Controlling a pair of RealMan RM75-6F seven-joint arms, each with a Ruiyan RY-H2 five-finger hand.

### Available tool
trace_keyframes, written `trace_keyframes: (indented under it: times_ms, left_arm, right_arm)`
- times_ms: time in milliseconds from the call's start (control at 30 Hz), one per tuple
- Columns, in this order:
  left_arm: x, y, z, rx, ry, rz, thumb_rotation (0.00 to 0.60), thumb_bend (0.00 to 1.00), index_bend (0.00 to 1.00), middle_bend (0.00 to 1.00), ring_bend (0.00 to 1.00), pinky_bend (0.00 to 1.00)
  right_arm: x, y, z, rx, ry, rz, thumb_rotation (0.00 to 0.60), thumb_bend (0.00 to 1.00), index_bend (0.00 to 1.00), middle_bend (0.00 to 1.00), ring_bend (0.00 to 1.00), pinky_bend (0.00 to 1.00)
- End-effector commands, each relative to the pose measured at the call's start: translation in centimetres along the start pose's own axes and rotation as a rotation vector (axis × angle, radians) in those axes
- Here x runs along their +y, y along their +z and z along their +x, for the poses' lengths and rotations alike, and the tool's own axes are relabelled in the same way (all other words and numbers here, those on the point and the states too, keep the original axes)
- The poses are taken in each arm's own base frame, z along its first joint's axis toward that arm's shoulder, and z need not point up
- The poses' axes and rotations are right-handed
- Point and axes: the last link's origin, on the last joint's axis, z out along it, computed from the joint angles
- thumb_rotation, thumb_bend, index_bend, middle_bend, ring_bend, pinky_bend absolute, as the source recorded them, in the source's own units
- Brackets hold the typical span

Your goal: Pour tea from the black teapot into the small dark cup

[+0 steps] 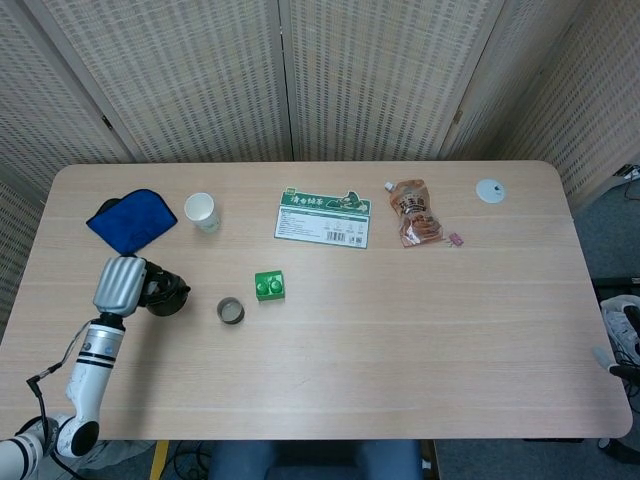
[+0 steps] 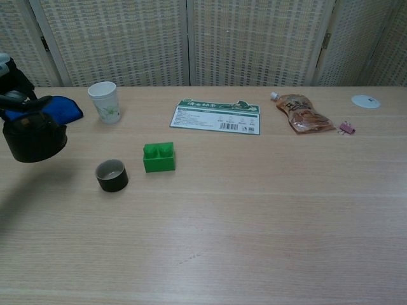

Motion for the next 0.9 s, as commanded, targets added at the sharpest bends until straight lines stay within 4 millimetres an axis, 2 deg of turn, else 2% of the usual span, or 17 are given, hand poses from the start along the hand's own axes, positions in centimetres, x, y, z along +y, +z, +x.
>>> trace_keyframes:
  times_ms: [33, 367, 467, 900]
  left_arm:
    - [0.4, -0.1, 0.0, -0.004, 0.006, -0.017, 0.358, 0.36, 1.0, 1.0, 1.0, 0.46]
    - [2.4, -0.3, -0.2, -0.004, 0.058, -0.104, 0.365, 0.36, 1.0, 1.0, 1.0, 0.48]
    - [2.8, -0.3, -0.4, -0.007, 0.071, -0.12, 0.386, 0.36, 1.0, 1.0, 1.0, 0.5]
    - [3.7, 0.0, -1.1, -0.024, 0.13, -0.154, 0.395, 0.36, 1.0, 1.0, 1.0, 0.52]
  right_arm:
    - [0.0, 0.0, 0.0, -0.001, 0.0, -0.001, 0.6, 0.1, 0.34, 0.3, 0.25, 0.26]
    - [0.2, -0.2, 0.1, 0.003, 0.0, -0.003, 0.6, 0.1, 0.34, 0.3, 0.25, 0.26]
    - [0.2, -0.3, 0.2, 0.003, 0.0, -0.005, 0.6, 0.1, 0.34, 0.3, 0.25, 0.26]
    - [0.6, -0.5, 0.1, -0.001, 0.001, -0.015, 0.6, 0.1, 0.34, 0.3, 0.25, 0.26]
